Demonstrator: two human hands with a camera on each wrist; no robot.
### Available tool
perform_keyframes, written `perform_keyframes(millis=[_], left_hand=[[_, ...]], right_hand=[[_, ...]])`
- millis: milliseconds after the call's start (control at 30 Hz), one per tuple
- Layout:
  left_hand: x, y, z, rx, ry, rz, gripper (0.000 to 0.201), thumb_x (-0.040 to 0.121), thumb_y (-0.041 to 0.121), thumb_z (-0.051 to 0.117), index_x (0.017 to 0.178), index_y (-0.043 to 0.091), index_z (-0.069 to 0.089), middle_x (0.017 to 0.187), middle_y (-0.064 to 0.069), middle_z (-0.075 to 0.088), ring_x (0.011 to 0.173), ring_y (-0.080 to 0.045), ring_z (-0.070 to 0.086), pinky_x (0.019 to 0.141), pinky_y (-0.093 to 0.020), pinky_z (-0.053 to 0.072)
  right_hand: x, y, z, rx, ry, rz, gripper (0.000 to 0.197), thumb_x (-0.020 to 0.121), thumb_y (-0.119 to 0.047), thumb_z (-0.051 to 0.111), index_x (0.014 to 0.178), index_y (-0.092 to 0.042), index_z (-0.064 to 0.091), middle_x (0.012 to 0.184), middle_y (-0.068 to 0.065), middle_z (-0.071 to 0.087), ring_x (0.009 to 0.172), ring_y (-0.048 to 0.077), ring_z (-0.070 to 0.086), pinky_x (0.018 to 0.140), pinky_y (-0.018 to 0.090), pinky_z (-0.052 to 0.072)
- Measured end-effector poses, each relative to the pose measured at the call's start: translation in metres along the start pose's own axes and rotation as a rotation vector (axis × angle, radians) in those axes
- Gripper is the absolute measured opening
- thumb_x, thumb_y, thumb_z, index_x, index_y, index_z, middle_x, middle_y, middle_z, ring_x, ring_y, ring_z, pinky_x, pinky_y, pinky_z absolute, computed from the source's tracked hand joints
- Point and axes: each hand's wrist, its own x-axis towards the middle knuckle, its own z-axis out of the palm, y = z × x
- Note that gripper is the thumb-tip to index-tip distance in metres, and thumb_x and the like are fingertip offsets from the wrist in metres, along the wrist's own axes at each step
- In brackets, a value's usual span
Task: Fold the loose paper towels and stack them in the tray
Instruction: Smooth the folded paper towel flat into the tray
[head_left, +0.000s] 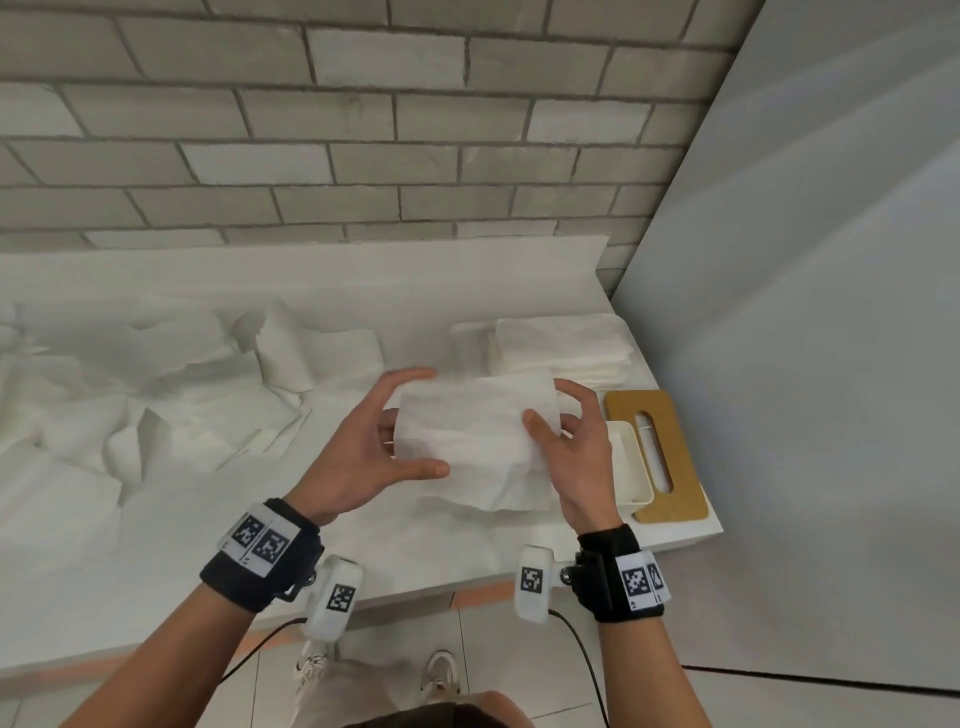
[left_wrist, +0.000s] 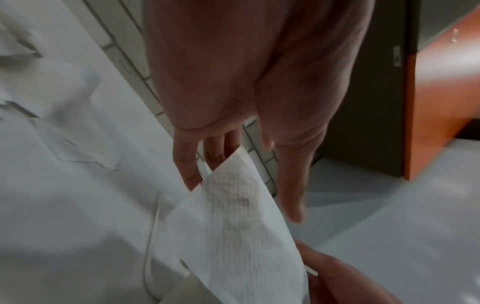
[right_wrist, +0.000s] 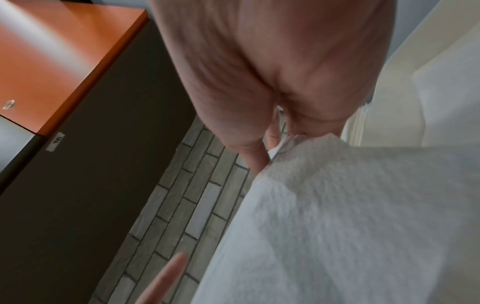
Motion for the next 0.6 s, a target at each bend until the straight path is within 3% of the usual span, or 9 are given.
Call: perform_keyframes(millis=[67, 167, 200, 267, 333, 367, 467, 533, 600], left_hand=[[0.006, -0.003, 0.007, 0.122, 0.031, 0.023, 0.056, 0.078, 0.025, 0.095, 0.126, 0.04, 0.071, 0.113, 0.004, 0.078, 0.1, -0.024, 0.075, 0.095, -0.053, 0.059], [0.011, -0.002, 0.019, 0.211, 0.131, 0.085, 0.023, 0.083, 0.028, 0.09, 0.102, 0.037, 0.082, 0.106, 0.016, 0.079, 0.097, -0.019, 0.074, 0.093, -0.051, 0.058], [0.012, 0.0, 0.024, 0.212, 0.16, 0.107, 0.02, 0.083, 0.026, 0.09, 0.099, 0.036, 0.082, 0.105, 0.017, 0.079, 0.099, -0.015, 0.073, 0.094, -0.047, 0.058], [0.011, 0.004, 0.03, 0.212, 0.211, 0.148, 0.017, 0.083, 0.025, 0.09, 0.096, 0.033, 0.083, 0.103, 0.017, 0.078, 0.103, -0.011, 0.072, 0.095, -0.04, 0.058], [0.009, 0.006, 0.035, 0.225, 0.241, 0.197, 0.014, 0.082, 0.024, 0.091, 0.091, 0.031, 0.082, 0.1, 0.013, 0.077, 0.102, -0.012, 0.072, 0.093, -0.035, 0.057], [0.008, 0.006, 0.037, 0.254, 0.25, 0.224, 0.014, 0.081, 0.023, 0.092, 0.088, 0.03, 0.081, 0.099, 0.012, 0.075, 0.101, -0.012, 0.071, 0.092, -0.032, 0.055], [0.006, 0.005, 0.044, 0.393, 0.256, 0.281, 0.016, 0.076, 0.028, 0.094, 0.083, 0.032, 0.08, 0.116, 0.009, 0.06, 0.116, -0.007, 0.06, 0.1, -0.018, 0.044], [0.006, 0.009, 0.047, 0.432, 0.225, 0.295, 0.017, 0.077, 0.035, 0.094, 0.081, 0.035, 0.078, 0.131, 0.01, 0.053, 0.131, -0.007, 0.053, 0.11, -0.017, 0.038], [0.007, 0.019, 0.052, 0.349, 0.193, 0.289, 0.018, 0.081, 0.038, 0.091, 0.082, 0.031, 0.075, 0.122, 0.013, 0.065, 0.121, -0.01, 0.063, 0.104, -0.023, 0.048]], right_hand=[[-0.004, -0.003, -0.01, -0.039, 0.005, -0.036, 0.051, 0.096, -0.03, 0.083, 0.135, -0.049, 0.057, 0.13, -0.011, 0.067, 0.115, 0.013, 0.066, 0.099, 0.047, 0.061], [-0.016, -0.015, -0.029, 0.013, -0.077, -0.102, 0.062, 0.093, -0.032, 0.085, 0.144, -0.047, 0.052, 0.138, -0.032, 0.054, 0.126, 0.004, 0.058, 0.1, 0.028, 0.055], [-0.019, -0.017, -0.038, 0.019, -0.121, -0.116, 0.065, 0.089, -0.029, 0.089, 0.143, -0.043, 0.055, 0.135, -0.031, 0.056, 0.124, 0.001, 0.06, 0.096, 0.022, 0.055], [-0.023, -0.016, -0.053, -0.029, -0.184, -0.136, 0.058, 0.081, -0.022, 0.096, 0.13, -0.033, 0.068, 0.132, -0.012, 0.062, 0.105, 0.001, 0.069, 0.088, 0.019, 0.055], [-0.026, -0.013, -0.066, -0.169, -0.157, -0.16, 0.042, 0.079, -0.02, 0.097, 0.114, -0.032, 0.077, 0.129, -0.003, 0.061, 0.085, 0.007, 0.07, 0.086, 0.024, 0.058], [-0.027, -0.01, -0.072, -0.247, -0.131, -0.182, 0.035, 0.08, -0.02, 0.097, 0.107, -0.034, 0.08, 0.128, -0.003, 0.059, 0.083, 0.009, 0.07, 0.088, 0.028, 0.06], [-0.029, -0.007, -0.09, -0.411, -0.099, -0.262, 0.023, 0.083, -0.02, 0.094, 0.093, -0.038, 0.082, 0.13, -0.007, 0.054, 0.089, 0.011, 0.072, 0.09, 0.024, 0.06], [-0.029, -0.011, -0.104, -0.45, -0.089, -0.303, 0.021, 0.086, -0.021, 0.092, 0.092, -0.038, 0.08, 0.131, -0.012, 0.056, 0.108, 0.007, 0.069, 0.092, 0.021, 0.056], [-0.029, -0.022, -0.114, -0.318, -0.107, -0.291, 0.014, 0.093, -0.018, 0.085, 0.1, -0.026, 0.076, 0.129, -0.013, 0.066, 0.12, 0.011, 0.067, 0.099, 0.03, 0.054]])
